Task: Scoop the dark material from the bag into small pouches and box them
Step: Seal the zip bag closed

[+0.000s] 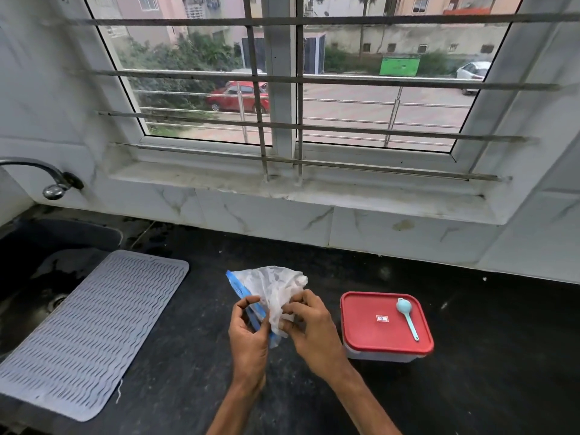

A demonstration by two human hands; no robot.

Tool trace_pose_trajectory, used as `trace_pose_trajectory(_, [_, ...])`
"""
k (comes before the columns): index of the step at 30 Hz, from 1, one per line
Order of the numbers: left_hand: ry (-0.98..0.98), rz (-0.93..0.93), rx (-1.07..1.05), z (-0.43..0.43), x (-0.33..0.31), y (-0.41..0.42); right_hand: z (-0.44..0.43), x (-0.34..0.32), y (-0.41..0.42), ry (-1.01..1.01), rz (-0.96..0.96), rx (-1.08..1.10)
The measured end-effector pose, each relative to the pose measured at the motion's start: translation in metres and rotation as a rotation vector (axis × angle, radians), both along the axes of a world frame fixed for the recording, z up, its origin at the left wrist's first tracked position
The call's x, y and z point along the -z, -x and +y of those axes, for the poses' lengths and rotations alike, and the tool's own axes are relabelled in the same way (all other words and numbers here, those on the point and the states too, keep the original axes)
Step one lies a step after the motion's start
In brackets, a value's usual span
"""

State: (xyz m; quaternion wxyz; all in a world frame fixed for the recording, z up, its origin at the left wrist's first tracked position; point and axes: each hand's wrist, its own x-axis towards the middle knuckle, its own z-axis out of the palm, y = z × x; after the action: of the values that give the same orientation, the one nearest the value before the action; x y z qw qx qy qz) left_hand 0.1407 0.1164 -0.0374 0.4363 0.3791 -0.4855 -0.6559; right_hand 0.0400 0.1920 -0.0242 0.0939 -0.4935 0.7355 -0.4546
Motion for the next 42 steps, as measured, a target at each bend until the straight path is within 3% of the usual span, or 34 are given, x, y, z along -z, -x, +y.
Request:
trace_pose_trajectory(4, [0.059,-0.057,0.039,0.000,0.000,0.003,0.002,-0.001,-0.003,-0.013,0.027,0.123])
trace_pose_trajectory(9, [-0.035,0.036,-0.114,-0.040,0.006,-0.018,0.030,-0.004,0.029,0.043,-0.097,0.182])
trace_pose_trajectory(14, [-0.023,-0.046,-0.048,-0.046,0.002,-0.014,0.045,0.004,0.031,-0.023,-0.070,0.106])
trace_pose_trajectory(22, [-0.149,-0.235,0.143,-0.018,-0.008,-0.006,0.033,0.009,0.016,0.193,-0.025,0.290])
trace_pose_trajectory(26, [-0.102,-0.242,0.131,-0.019,-0.004,-0.010,0.035,0.005,0.016,0.211,-0.058,0.334])
trace_pose_trajectory(28, [-0.051,-0.223,0.103,-0.027,-0.006,-0.019,0.040,0.003,0.025,0.161,-0.019,0.285])
trace_pose_trajectory(32, [-0.005,-0.165,0.119,-0.048,-0.008,-0.035,0.049,-0.002,0.039,-0.026,0.186,-0.052])
trace_pose_trajectory(38, [-0.060,-0.073,0.260,-0.049,0.001,-0.043,0.041,-0.008,0.029,0.019,-0.251,-0.069])
trace_pose_trajectory(42, [-0.074,-0.040,0.323,-0.037,0.002,-0.039,0.032,-0.003,0.015,-0.031,-0.347,-0.039])
